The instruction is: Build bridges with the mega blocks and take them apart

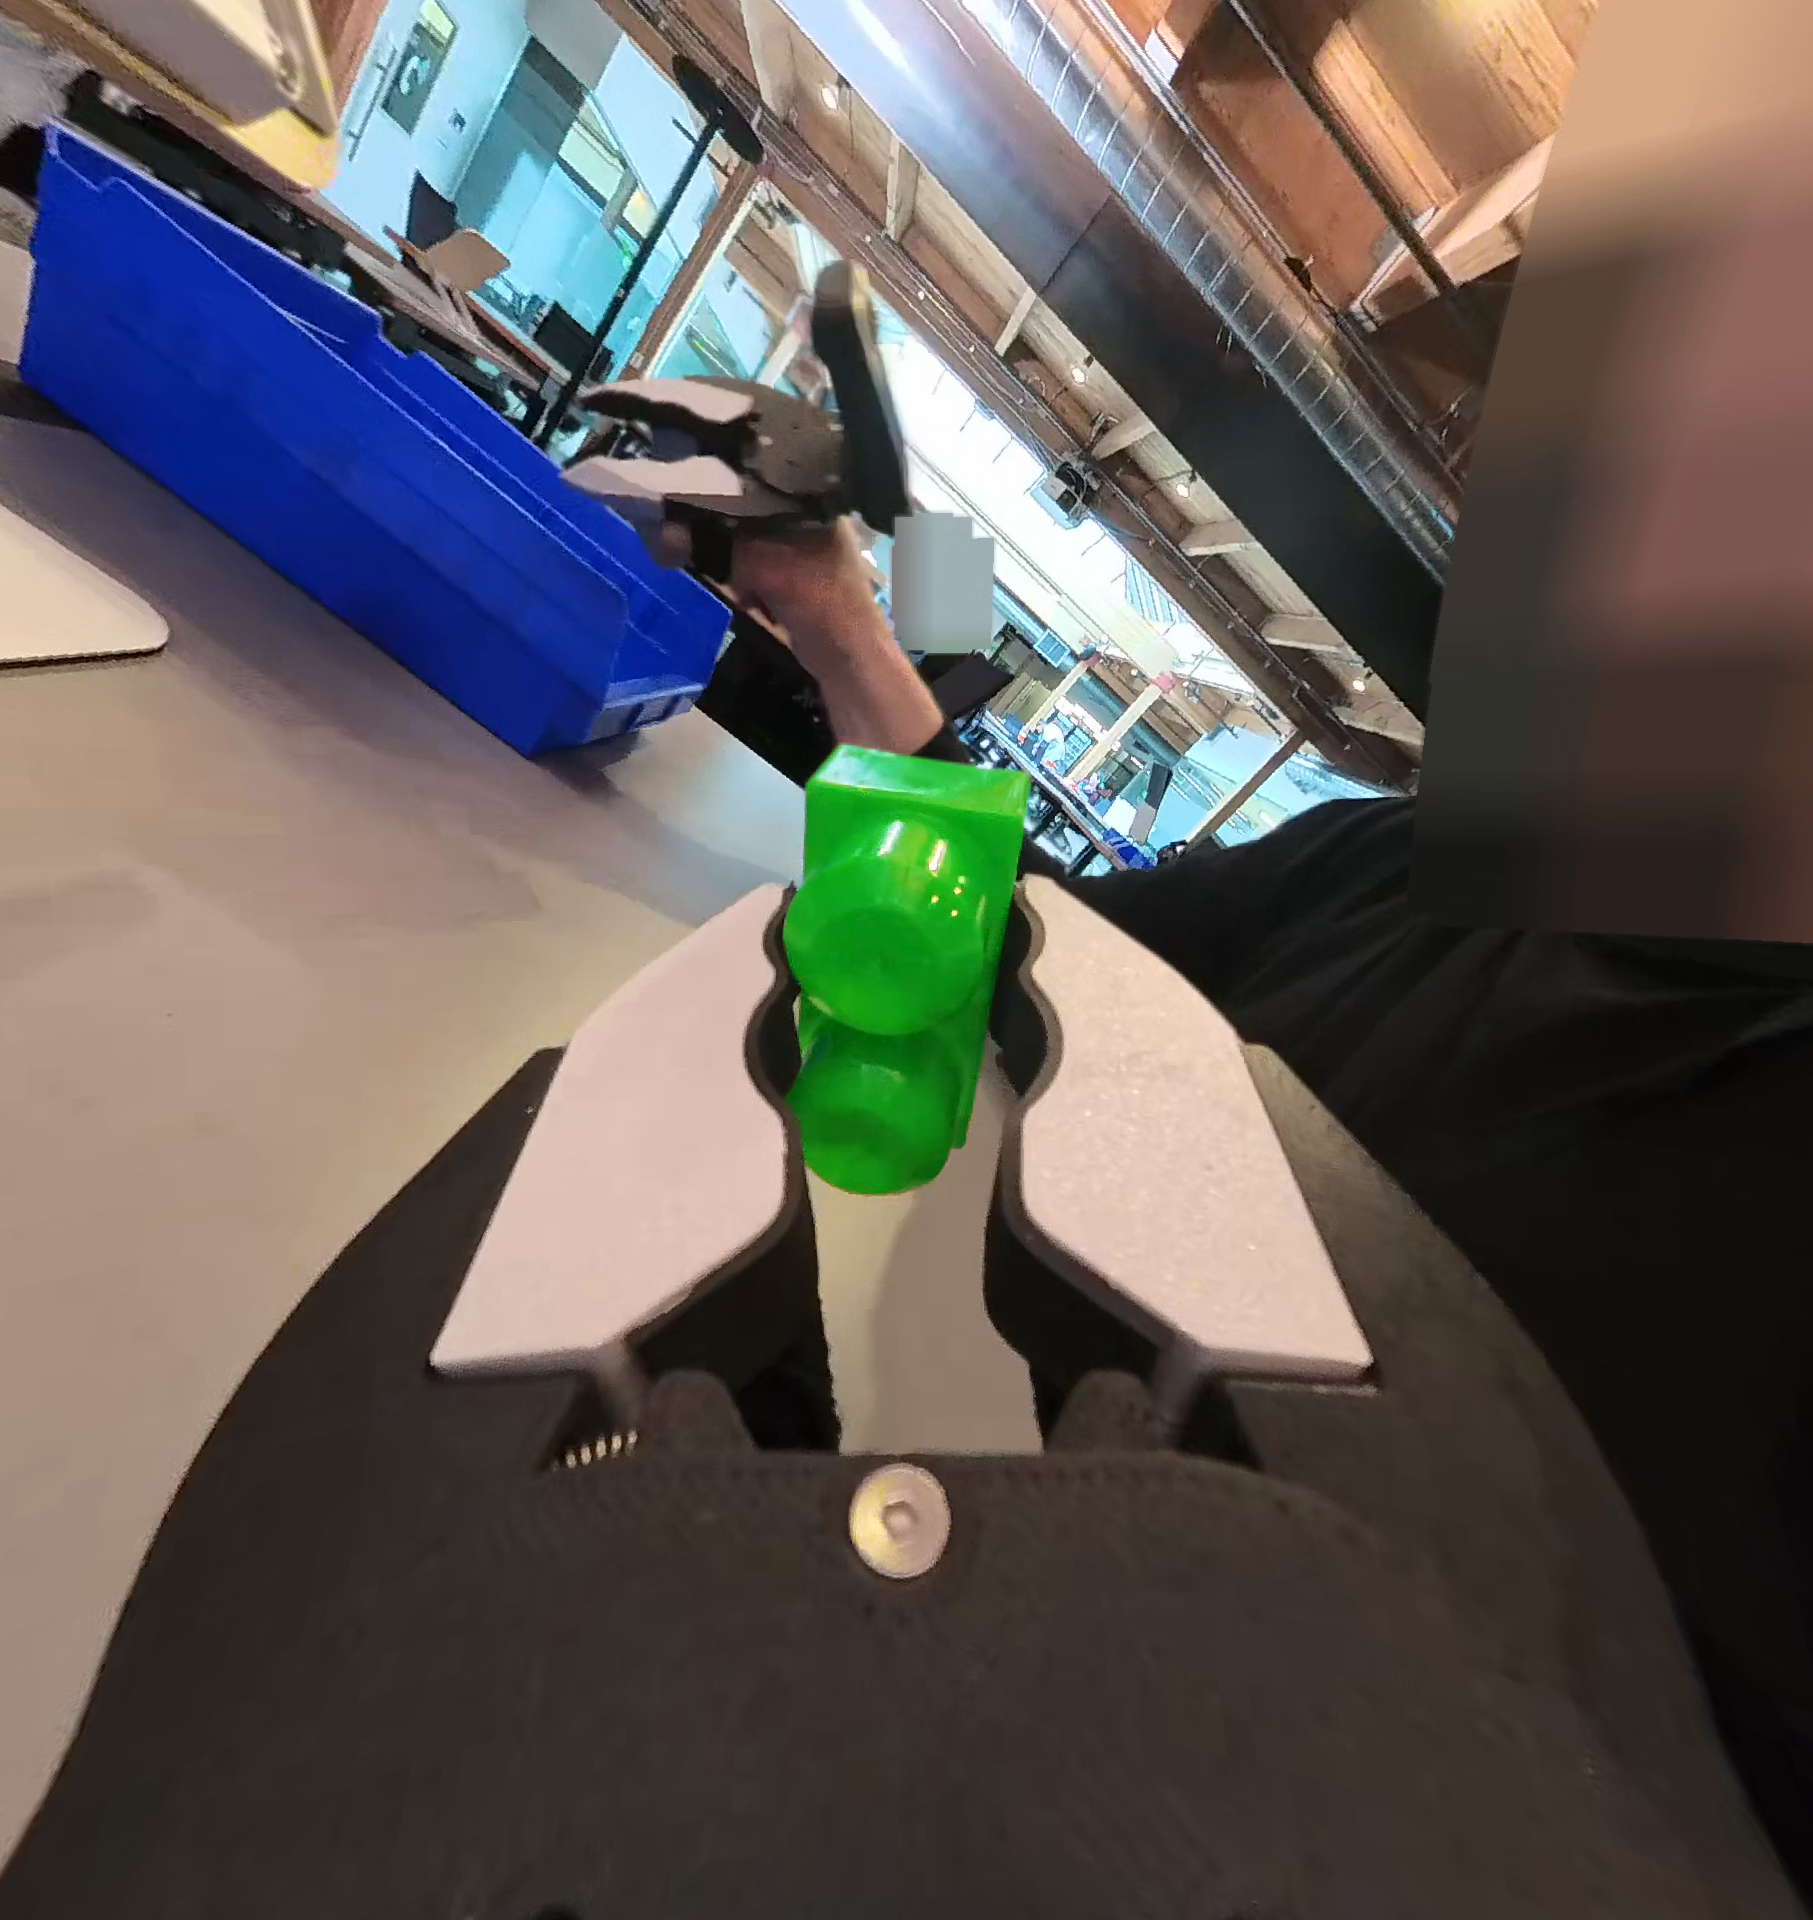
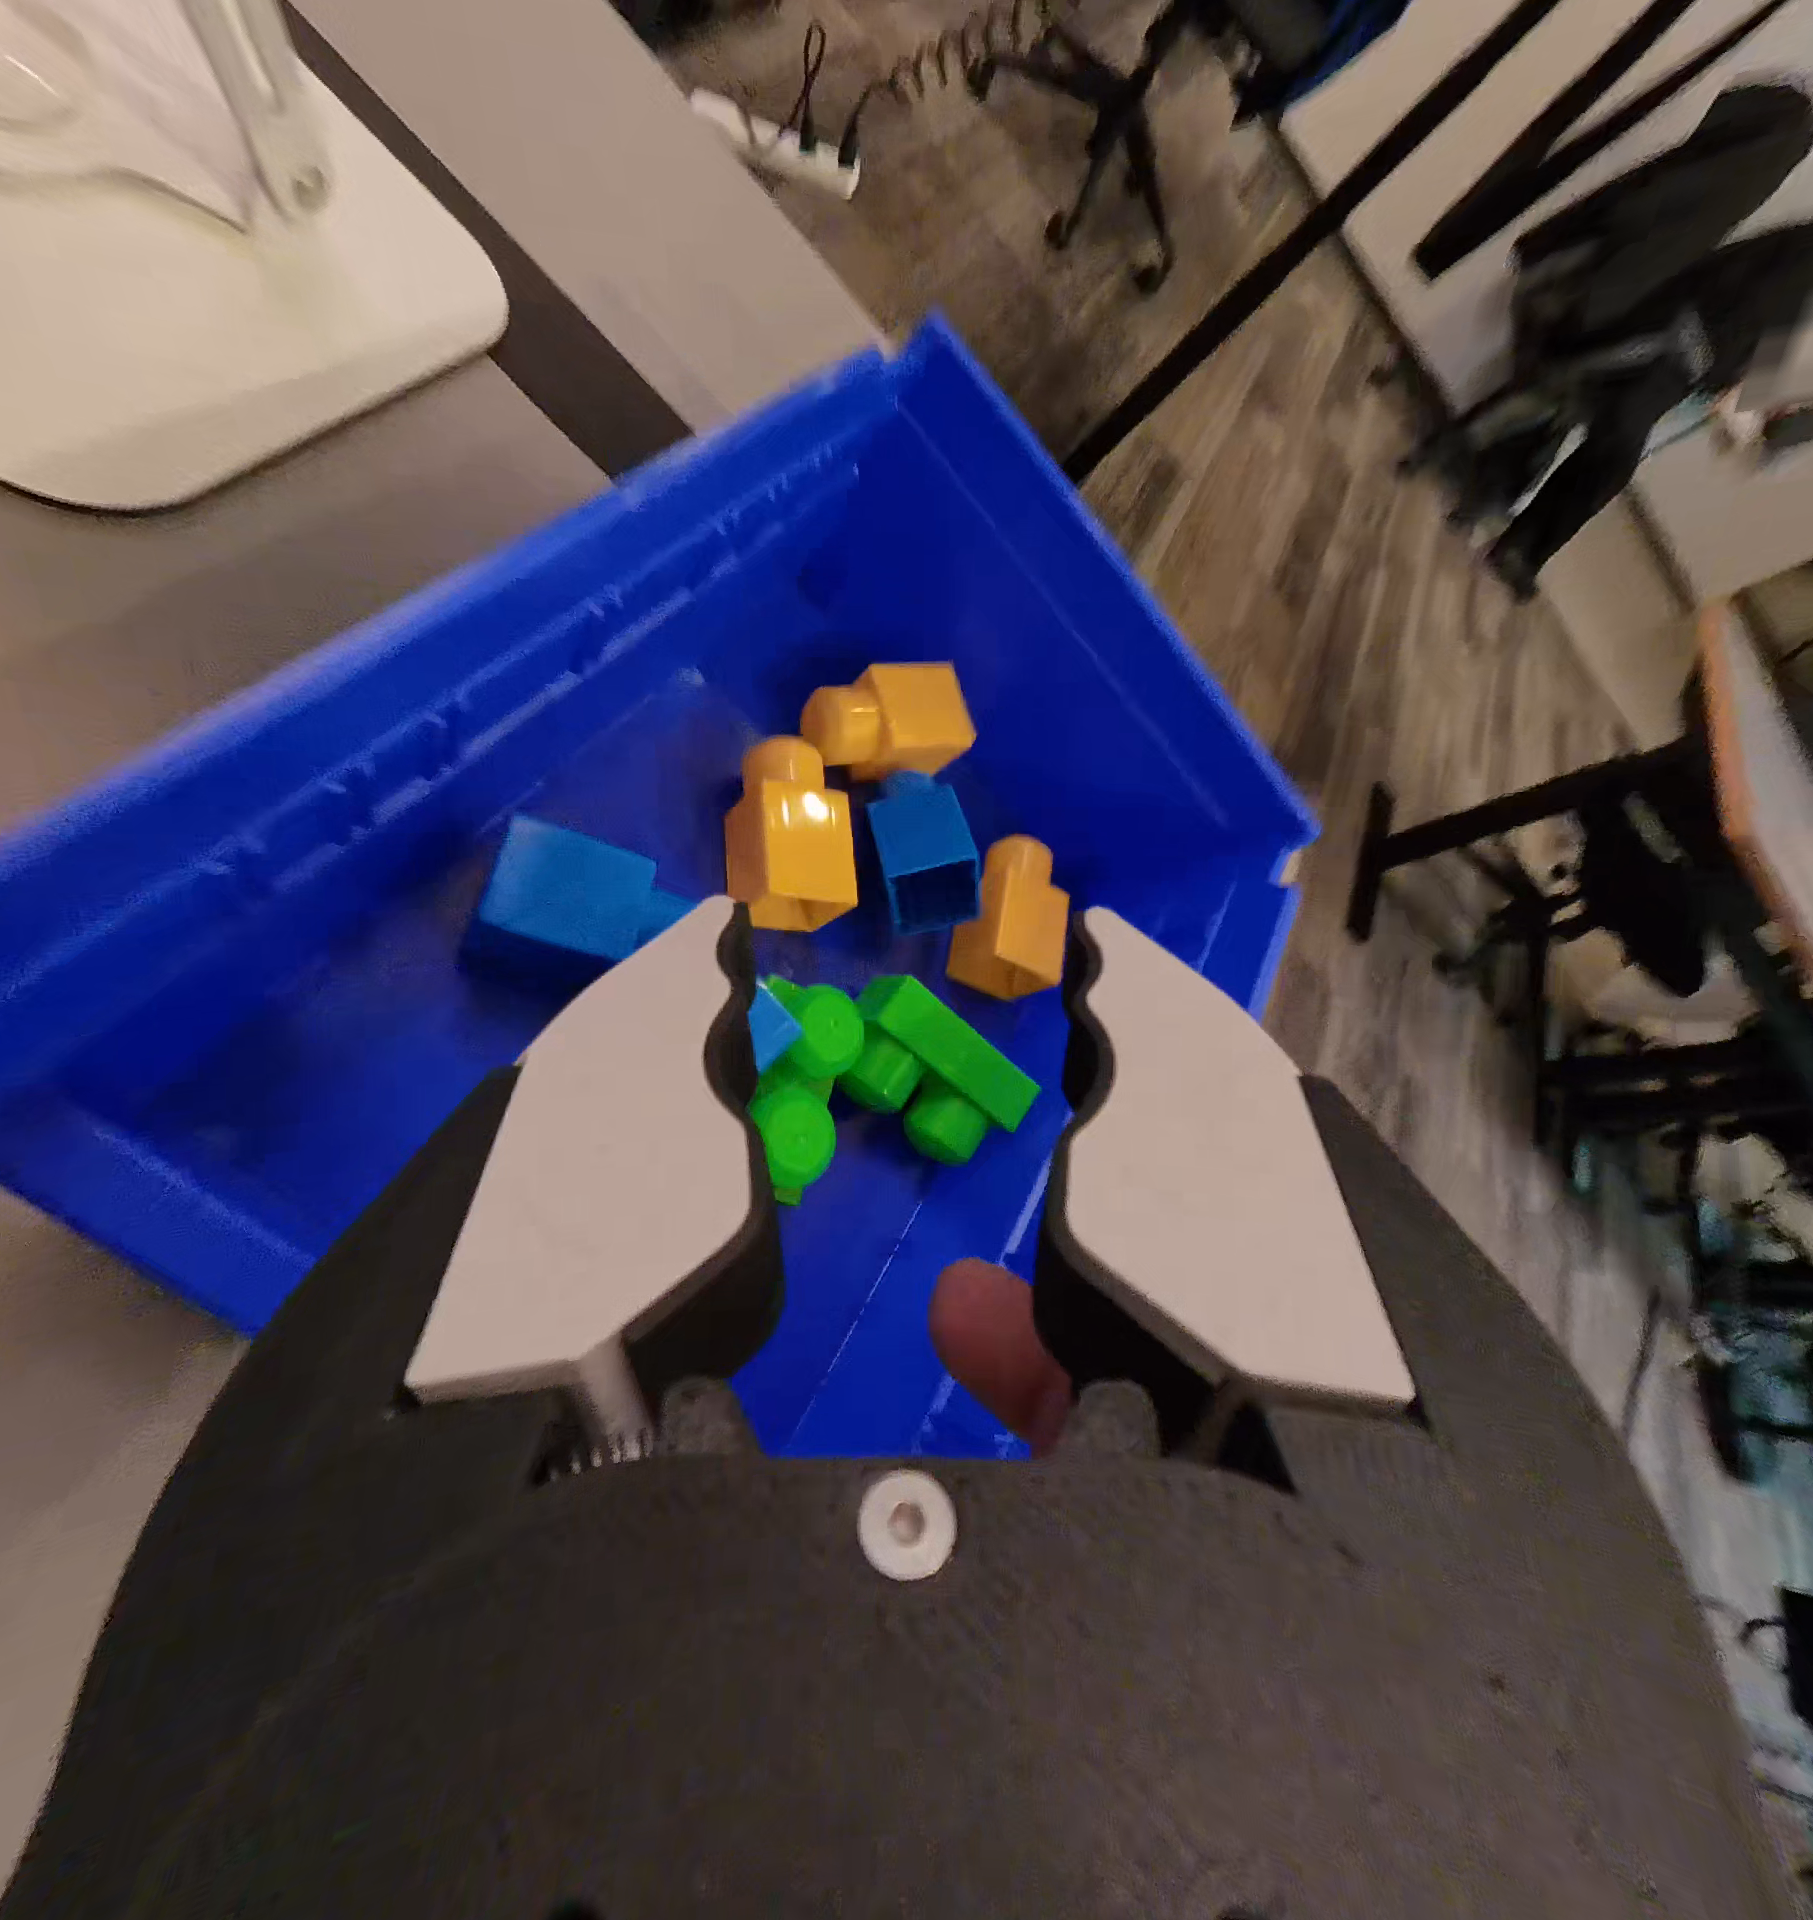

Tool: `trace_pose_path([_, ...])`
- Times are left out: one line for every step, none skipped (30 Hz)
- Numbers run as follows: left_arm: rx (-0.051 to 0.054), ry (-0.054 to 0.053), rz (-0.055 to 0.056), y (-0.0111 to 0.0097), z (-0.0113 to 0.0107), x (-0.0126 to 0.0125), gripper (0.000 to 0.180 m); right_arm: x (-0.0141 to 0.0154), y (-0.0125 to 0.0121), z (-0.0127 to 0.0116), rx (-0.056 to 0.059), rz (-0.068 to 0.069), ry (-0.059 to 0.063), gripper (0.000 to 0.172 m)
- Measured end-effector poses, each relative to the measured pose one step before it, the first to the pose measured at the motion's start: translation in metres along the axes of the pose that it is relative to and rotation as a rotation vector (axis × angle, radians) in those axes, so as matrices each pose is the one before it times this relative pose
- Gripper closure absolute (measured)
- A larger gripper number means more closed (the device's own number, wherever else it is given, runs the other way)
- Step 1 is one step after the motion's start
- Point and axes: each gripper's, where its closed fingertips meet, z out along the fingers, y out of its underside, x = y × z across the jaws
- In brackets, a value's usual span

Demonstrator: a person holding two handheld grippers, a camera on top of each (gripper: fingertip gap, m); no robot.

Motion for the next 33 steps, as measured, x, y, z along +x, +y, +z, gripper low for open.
trace_pose_path([0.0023, -0.0075, -0.0053, -0.00046, 0.0001, -0.00283, 0.144, -0.00438, -0.00995, -0.00892, 0.0288, -0.0344, 0.0134, 0.118])
trace_pose_path([-0.0017, -0.0028, -0.0006, -0.00011, 0.00043, -0.00191, 0.144, -0.00592, -0.01313, -0.01037, 0.0359, -0.0261, 0.006, 0.12])
trace_pose_path([-0.0056, -0.012, 0.0041, 0.00019, 0.00083, -0.0029, 0.144, -0.00966, -0.01804, -0.01171, 0.0604, -0.02, -0.0134, 0.122])
trace_pose_path([-0.0136, -0.0259, 0.0107, 0.00123, 0.00161, -0.00431, 0.144, -0.01632, -0.02257, -0.01132, 0.0794, -0.0139, -0.0501, 0.125])
trace_pose_path([-0.0239, -0.0194, 0.0153, 0.00232, 0.00278, -0.00256, 0.144, -0.02165, -0.02347, -0.00835, 0.0754, -0.0052, -0.0752, 0.127])
trace_pose_path([-0.0238, -0.0171, 0.0193, 0.00201, 0.00373, -0.00135, 0.144, -0.02743, -0.02235, -0.00413, 0.0607, 0.0032, -0.1079, 0.127])
trace_pose_path([-0.0252, -0.0173, 0.0213, 0.00186, 0.00429, -0.00071, 0.144, -0.03232, -0.02211, -0.00007, 0.0606, 0.0114, -0.1382, 0.125])
trace_pose_path([-0.0261, -0.0167, 0.0223, 0.00149, 0.00474, -0.00033, 0.144, -0.03192, -0.02127, 0.00403, 0.0652, 0.0231, -0.1381, 0.124])
trace_pose_path([-0.0239, -0.0205, 0.0246, 0.00089, 0.00447, -0.0005, 0.144, -0.02899, -0.01678, 0.00872, 0.0496, 0.0302, -0.1267, 0.124])
trace_pose_path([-0.0241, -0.025, 0.0307, 0.00047, 0.00428, -0.00063, 0.144, -0.02576, -0.01045, 0.01245, 0.0207, 0.0293, -0.119, 0.122])
trace_pose_path([-0.0263, -0.0224, 0.0327, 0.00049, 0.00403, 0.00008, 0.144, -0.02003, -0.00733, 0.0137, 0.0122, 0.0261, -0.0965, 0.118])
trace_pose_path([-0.0214, -0.0204, 0.0336, -0.00032, 0.00349, 0.00058, 0.144, -0.01482, -0.00689, 0.01324, 0.0245, 0.0252, -0.0767, 0.119])
trace_pose_path([-0.0228, -0.0223, 0.0328, 0.00003, 0.00296, 0.00036, 0.144, -0.01225, -0.00545, 0.01229, 0.0259, 0.0333, -0.0754, 0.119])
trace_pose_path([-0.0242, -0.0246, 0.0355, 0.0002, 0.00247, 0.00016, 0.144, -0.00787, -0.00392, 0.01048, 0.0211, 0.0373, -0.0589, 0.119])
trace_pose_path([-0.0205, -0.0224, 0.0337, 0.00006, 0.00186, 0.00039, 0.144, -0.00352, -0.00292, 0.00808, 0.0218, 0.0328, -0.0363, 0.12])
trace_pose_path([-0.0156, -0.0129, 0.0256, -0.00028, 0.00158, 0.0012, 0.144, -0.00253, -0.00157, 0.00654, 0.0173, 0.0283, -0.0333, 0.121])
trace_pose_path([-0.0136, -0.0045, 0.0172, -0.0001, 0.00144, 0.00158, 0.144, -0.00134, 0.00021, 0.00618, 0.0093, 0.0264, -0.0275, 0.122])
trace_pose_path([-0.0095, -0.0054, 0.014, -0.00002, 0.00123, 0.00107, 0.144, 0.00076, 0.00232, 0.00612, -0.0013, 0.02, -0.0132, 0.122])
trace_pose_path([-0.0058, -0.0034, 0.0106, -0.00008, 0.00118, 0.00076, 0.144, 0.00067, 0.00332, 0.00591, -0.0052, 0.0122, -0.0131, 0.122])
trace_pose_path([-0.0059, 0.001, 0.0054, 0.00041, 0.00111, 0.00079, 0.144, -0.00085, 0.00296, 0.00486, -0.0034, 0.007, -0.0207, 0.122])
trace_pose_path([-0.0096, -0.0016, 0.0046, 0.00131, 0.00107, -0.00026, 0.144, -0.00146, 0.00222, 0.00367, 0.0003, 0.0098, -0.0221, 0.122])
trace_pose_path([-0.0088, -0.0068, 0.0071, 0.00178, 0.00125, -0.00089, 0.144, -0.00204, 0.00147, 0.00197, 0.0022, 0.0135, -0.0274, 0.128])
trace_pose_path([-0.0019, -0.0027, 0.0016, 0.00102, 0.00087, -0.00077, 0.144, -0.00245, 0.00107, 0.00109, 0.0033, 0.0093, -0.0285, 0.134])
trace_pose_path([0.0025, 0.0065, -0.0037, 0.00034, 0.0003, 0.00017, 0.144, -0.00118, 0.00021, 0.00034, 0.0109, 0.0027, -0.0151, 0.136])
trace_pose_path([0.0007, 0.009, -0.002, 0.00045, 0.00018, 0.00072, 0.144, -0.00053, -0.00006, 0.00022, 0.0128, 0.0012, -0.0083, 0.137])
trace_pose_path([-0.006, -0.002, 0.0072, 0.0012, 0.00055, -0.00013, 0.144, -0.00018, 0.00045, 0.00024, 0.0071, -0.0014, -0.0059, 0.137])
trace_pose_path([-0.0067, -0.0078, 0.0087, 0.00109, 0.00062, -0.00073, 0.144, 0.00053, 0.00082, 0.00024, 0.0044, -0.0141, 0.0053, 0.137])
trace_pose_path([-0.0062, 0.0057, 0.0035, 0.00105, 0.00065, 0.00078, 0.144, -0.00025, 0.00086, 0.00007, 0.0038, -0.0142, 0.0035, 0.137])
trace_pose_path([0.0033, 0.0072, -0.0029, -0.00028, 0.00052, 0.0009, 0.144, -0.00043, 0.00024, -0.00028, 0.0044, -0.0058, 0.001, 0.137])
trace_pose_path([0.0124, 0.0052, -0.0048, -0.00156, 0.00041, 0.00067, 0.144, -0.00031, -0.00064, -0.00096, 0.0073, -0.0001, 0.0018, 0.137])
trace_pose_path([0.0209, 0.0048, 0.0009, -0.0029, 0.0, 0.00089, 0.144, -0.00081, -0.00184, -0.00184, 0.0123, 0.0008, -0.0006, 0.137])
trace_pose_path([0.0256, -0.0083, 0.0107, -0.00387, -0.00123, -0.0005, 0.144, -0.00044, -0.00353, -0.00313, 0.0213, 0.0028, 0.0013, 0.137])
trace_pose_path([0.0217, -0.0182, 0.0167, -0.0037, -0.00215, -0.00179, 0.14, 0.00177, -0.00513, -0.00553, 0.0281, 0.0026, 0.0143, 0.137])
